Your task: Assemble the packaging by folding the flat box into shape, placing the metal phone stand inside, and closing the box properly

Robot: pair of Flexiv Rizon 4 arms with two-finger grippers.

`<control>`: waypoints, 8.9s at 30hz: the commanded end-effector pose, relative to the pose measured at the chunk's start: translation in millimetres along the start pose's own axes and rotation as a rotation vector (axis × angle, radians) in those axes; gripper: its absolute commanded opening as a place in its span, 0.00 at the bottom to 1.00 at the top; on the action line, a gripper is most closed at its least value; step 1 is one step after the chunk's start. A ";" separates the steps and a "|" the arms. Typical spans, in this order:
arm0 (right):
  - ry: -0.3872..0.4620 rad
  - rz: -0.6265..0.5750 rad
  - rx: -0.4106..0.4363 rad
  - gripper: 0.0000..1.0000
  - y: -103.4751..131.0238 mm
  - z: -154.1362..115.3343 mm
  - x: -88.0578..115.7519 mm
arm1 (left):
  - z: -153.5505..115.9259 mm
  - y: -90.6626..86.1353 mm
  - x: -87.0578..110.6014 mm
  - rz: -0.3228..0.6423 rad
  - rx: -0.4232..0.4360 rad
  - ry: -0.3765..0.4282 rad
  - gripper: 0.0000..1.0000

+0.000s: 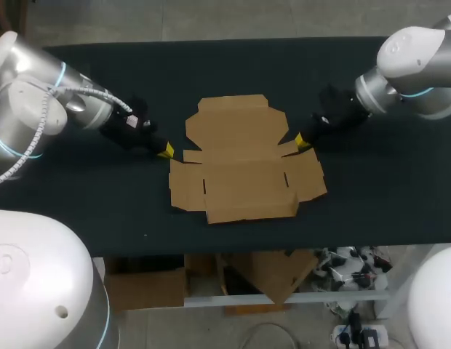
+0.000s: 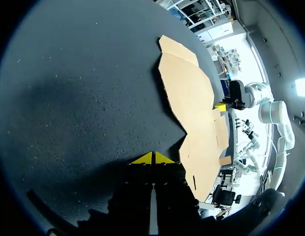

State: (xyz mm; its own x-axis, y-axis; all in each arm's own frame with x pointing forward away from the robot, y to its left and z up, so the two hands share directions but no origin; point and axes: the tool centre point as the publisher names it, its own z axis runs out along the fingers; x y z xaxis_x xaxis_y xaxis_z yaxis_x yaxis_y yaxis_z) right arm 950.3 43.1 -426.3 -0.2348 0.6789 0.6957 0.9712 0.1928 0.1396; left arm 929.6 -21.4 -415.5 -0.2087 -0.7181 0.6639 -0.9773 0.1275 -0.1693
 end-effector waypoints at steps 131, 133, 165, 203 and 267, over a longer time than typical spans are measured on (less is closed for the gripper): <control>-0.194 0.063 -0.071 0.00 -11.3 22.8 52.2 | 44.6 -10.4 68.6 0.084 0.077 -0.065 0.00; -0.194 0.066 -0.065 0.00 -10.0 24.3 50.7 | 45.4 -10.9 68.6 0.083 0.076 -0.066 0.00; -0.284 0.180 0.025 0.00 -2.3 51.4 43.6 | 71.8 -9.7 78.6 0.006 0.084 -0.323 0.00; -0.018 0.093 -0.105 0.00 -8.7 -26.7 34.1 | 1.5 -11.8 71.3 -0.033 0.151 -0.240 0.00; 0.096 0.109 -0.154 0.50 38.3 -29.9 8.3 | -82.6 -27.1 55.0 0.006 0.199 -0.056 1.00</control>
State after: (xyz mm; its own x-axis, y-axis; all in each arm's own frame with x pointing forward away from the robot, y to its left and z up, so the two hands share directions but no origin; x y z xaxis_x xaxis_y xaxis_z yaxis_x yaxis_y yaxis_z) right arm 980.8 32.4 -389.4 -0.1334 0.6226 0.7711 0.9861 0.0055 0.1661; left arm 943.3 -8.9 -315.0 -0.2071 -0.7541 0.6232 -0.9487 -0.0007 -0.3162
